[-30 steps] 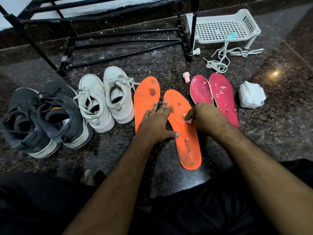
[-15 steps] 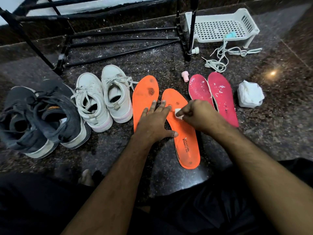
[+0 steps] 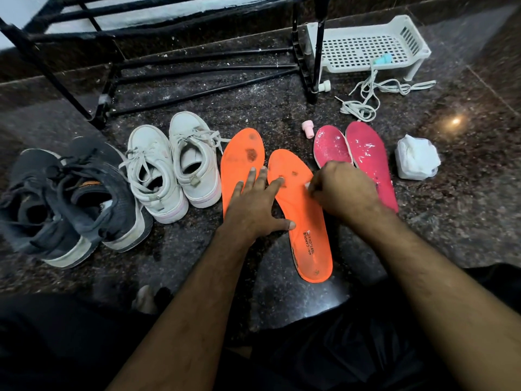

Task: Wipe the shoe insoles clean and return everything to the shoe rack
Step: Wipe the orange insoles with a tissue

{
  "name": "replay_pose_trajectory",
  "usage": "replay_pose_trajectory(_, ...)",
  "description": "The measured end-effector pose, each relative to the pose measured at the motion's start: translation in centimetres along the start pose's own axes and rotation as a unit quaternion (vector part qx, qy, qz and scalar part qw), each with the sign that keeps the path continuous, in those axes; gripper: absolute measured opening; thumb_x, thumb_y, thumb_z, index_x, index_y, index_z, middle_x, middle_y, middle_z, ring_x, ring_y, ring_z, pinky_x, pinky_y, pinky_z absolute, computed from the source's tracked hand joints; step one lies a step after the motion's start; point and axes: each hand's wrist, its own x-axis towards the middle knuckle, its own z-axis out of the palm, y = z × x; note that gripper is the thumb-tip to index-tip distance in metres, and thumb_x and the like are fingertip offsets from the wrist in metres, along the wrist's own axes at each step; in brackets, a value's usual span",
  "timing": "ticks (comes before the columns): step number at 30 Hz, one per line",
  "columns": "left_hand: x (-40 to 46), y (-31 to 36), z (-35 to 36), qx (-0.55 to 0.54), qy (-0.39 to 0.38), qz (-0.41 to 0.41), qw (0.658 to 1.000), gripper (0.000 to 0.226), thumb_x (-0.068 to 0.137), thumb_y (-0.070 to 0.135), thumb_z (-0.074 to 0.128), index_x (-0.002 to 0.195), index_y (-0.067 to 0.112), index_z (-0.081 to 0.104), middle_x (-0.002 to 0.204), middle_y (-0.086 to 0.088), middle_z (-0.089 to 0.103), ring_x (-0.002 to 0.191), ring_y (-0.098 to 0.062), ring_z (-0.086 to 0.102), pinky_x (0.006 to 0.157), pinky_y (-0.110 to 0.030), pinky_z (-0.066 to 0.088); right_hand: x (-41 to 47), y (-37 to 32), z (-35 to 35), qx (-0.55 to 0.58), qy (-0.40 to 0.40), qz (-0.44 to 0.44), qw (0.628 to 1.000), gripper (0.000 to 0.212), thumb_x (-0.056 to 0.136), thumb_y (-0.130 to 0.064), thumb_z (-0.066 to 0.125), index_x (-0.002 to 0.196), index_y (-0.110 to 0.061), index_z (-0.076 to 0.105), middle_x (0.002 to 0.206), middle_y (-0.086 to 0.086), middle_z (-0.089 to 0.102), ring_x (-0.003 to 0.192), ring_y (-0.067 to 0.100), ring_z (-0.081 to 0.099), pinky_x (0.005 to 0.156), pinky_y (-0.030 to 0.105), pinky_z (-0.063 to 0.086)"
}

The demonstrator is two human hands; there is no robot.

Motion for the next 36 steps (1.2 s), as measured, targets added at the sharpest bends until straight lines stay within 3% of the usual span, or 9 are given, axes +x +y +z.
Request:
replay_pose_trajectory(3, 0.2, 0.1, -0.2, 0.004, 0.007, -0.003, 1.000, 0.106, 0.072, 0.069, 0.071, 0.157, 0.036, 0.016, 0.168, -0.007, -0.007, 0.154, -0.023, -0.013, 0.123, -0.047, 0.000, -0.4, -0.4, -0.1, 0.079, -0.084, -0.035, 0.993, 0.016, 0.088, -0.023, 0.067, 0.096, -0.031, 0.079, 0.101, -0.002, 0.073, 0.093, 0.020, 0.069, 0.085, 0.026, 0.052)
replay_pose_trajectory(5, 0.2, 0.0, -0.2, 0.011, 0.011, -0.002, 1.000, 0.106, 0.072, 0.070, 0.070, 0.157, 0.038, 0.015, 0.168, -0.007, -0.007, 0.154, -0.024, -0.013, 0.123, -0.048, 0.000, -0.5, -0.2, 0.3, 0.006, -0.068, 0.029, 0.997, 0.015, 0.091, -0.031, 0.065, 0.101, -0.029, 0.076, 0.105, 0.002, 0.071, 0.096, 0.025, 0.069, 0.080, 0.031, 0.052)
replay_pose_trajectory(7, 0.1, -0.1, 0.0, 0.013, 0.008, -0.002, 1.000, 0.107, 0.073, 0.072, 0.069, 0.157, 0.038, 0.013, 0.168, -0.007, -0.008, 0.154, -0.024, -0.014, 0.123, -0.048, 0.000, -0.3, 0.3, -0.1, -0.056, -0.017, 0.038, 0.998, 0.018, 0.091, -0.029, 0.063, 0.104, -0.022, 0.073, 0.105, 0.005, 0.071, 0.096, 0.027, 0.070, 0.076, 0.033, 0.052)
replay_pose_trajectory(11, 0.2, 0.1, -0.1, 0.018, 0.011, 0.000, 1.000, 0.107, 0.073, 0.071, 0.069, 0.158, 0.035, 0.015, 0.168, -0.003, -0.009, 0.154, -0.023, -0.013, 0.123, -0.049, 0.001, -0.4, -0.2, 0.1, 0.090, -0.090, -0.045, 0.991, 0.016, 0.086, -0.018, 0.069, 0.093, -0.027, 0.080, 0.099, -0.003, 0.074, 0.092, 0.017, 0.069, 0.088, 0.025, 0.053)
replay_pose_trajectory(17, -0.1, 0.0, 0.0, 0.017, 0.008, -0.001, 1.000, 0.107, 0.074, 0.074, 0.066, 0.158, 0.036, 0.012, 0.168, -0.005, -0.007, 0.154, -0.024, -0.013, 0.123, -0.050, 0.001, -0.4, 0.5, -0.2, -0.047, -0.136, 0.042, 0.989, 0.025, 0.080, -0.034, 0.062, 0.101, -0.024, 0.072, 0.101, 0.001, 0.070, 0.093, 0.026, 0.068, 0.081, 0.037, 0.058)
replay_pose_trajectory(22, 0.4, 0.4, 0.0, 0.034, 0.046, -0.020, 0.998, 0.100, 0.081, 0.067, 0.064, 0.158, 0.027, 0.015, 0.168, -0.006, 0.000, 0.155, -0.025, -0.007, 0.123, -0.051, 0.004, -1.2, 0.5, -0.2, 0.053, -0.090, -0.040, 0.994, 0.018, 0.086, -0.021, 0.064, 0.101, -0.024, 0.074, 0.101, 0.006, 0.072, 0.097, 0.027, 0.067, 0.083, 0.033, 0.054)
replay_pose_trajectory(27, 0.4, 0.6, -0.1, 0.012, 0.053, 0.010, 0.998, 0.081, 0.092, 0.056, 0.057, 0.158, 0.030, 0.019, 0.168, 0.002, 0.005, 0.155, -0.021, -0.003, 0.123, -0.051, 0.006, -0.2, -0.1, 0.6, 0.068, -0.061, -0.027, 0.995, 0.020, 0.085, -0.020, 0.063, 0.104, -0.018, 0.068, 0.100, 0.009, 0.071, 0.097, 0.031, 0.066, 0.081, 0.038, 0.054)
replay_pose_trajectory(32, 0.2, 0.3, 0.1, 0.015, -0.027, 0.035, 0.999, 0.123, 0.065, 0.084, 0.063, 0.160, 0.030, 0.007, 0.168, 0.001, -0.011, 0.154, -0.022, -0.015, 0.123, -0.052, -0.003, -0.1, -0.4, 0.6, 0.049, -0.053, -0.039, 0.997, 0.021, 0.085, -0.014, 0.062, 0.099, -0.021, 0.075, 0.097, 0.008, 0.073, 0.093, 0.030, 0.067, 0.078, 0.034, 0.055)
replay_pose_trajectory(36, 0.2, 0.2, 0.4, 0.041, -0.038, 0.035, 0.998, 0.137, 0.055, 0.088, 0.066, 0.160, 0.030, 0.000, 0.167, 0.000, -0.017, 0.153, -0.023, -0.019, 0.122, -0.053, -0.005, 0.2, 0.3, -0.2, 0.002, -0.114, -0.022, 0.993, 0.017, 0.079, -0.028, 0.076, 0.096, -0.023, 0.076, 0.098, 0.005, 0.072, 0.094, 0.027, 0.067, 0.078, 0.031, 0.054)
